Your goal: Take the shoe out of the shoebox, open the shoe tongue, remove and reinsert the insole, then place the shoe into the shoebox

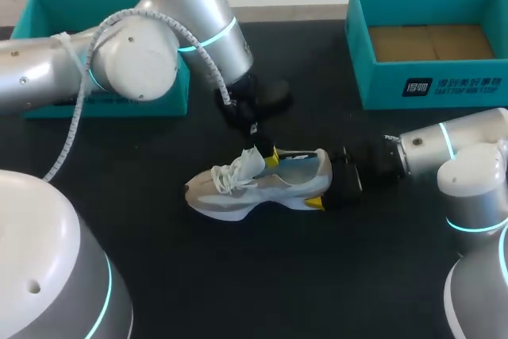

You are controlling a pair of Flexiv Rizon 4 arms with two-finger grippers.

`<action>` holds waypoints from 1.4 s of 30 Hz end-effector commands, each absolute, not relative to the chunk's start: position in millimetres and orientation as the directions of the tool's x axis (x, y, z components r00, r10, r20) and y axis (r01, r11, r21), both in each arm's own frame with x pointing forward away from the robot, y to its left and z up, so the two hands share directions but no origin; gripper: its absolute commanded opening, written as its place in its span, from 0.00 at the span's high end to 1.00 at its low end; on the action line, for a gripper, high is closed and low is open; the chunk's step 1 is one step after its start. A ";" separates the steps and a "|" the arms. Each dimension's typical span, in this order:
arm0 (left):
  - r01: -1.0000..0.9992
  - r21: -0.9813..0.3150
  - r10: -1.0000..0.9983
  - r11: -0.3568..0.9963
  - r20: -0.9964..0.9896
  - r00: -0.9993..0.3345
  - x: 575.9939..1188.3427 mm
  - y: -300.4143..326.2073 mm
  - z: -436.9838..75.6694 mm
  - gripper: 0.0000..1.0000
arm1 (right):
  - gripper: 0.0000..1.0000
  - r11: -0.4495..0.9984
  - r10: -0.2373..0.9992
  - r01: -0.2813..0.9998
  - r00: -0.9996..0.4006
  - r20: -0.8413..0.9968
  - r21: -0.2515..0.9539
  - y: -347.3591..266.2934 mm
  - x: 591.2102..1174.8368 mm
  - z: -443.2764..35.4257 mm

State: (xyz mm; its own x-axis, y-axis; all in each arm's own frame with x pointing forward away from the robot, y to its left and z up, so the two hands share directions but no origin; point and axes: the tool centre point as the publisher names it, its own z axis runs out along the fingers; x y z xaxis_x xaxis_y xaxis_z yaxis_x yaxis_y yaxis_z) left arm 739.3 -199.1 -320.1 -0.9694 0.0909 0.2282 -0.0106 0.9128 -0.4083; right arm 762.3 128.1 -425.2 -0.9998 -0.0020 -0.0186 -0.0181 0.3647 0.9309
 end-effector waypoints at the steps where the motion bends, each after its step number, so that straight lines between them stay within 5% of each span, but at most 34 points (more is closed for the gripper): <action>1: -0.005 -0.432 0.099 0.902 0.219 -0.971 733.5 -200.8 -314.2 1.00 | 1.00 0.368 0.000 -0.018 -1.000 -0.019 0.930 131.9 763.5 -429.4; 42: -0.045 -0.492 0.099 0.870 0.263 -0.960 724.5 -223.2 -309.0 1.00 | 1.00 0.368 0.000 -0.018 -1.000 -0.019 0.930 131.9 763.5 -429.4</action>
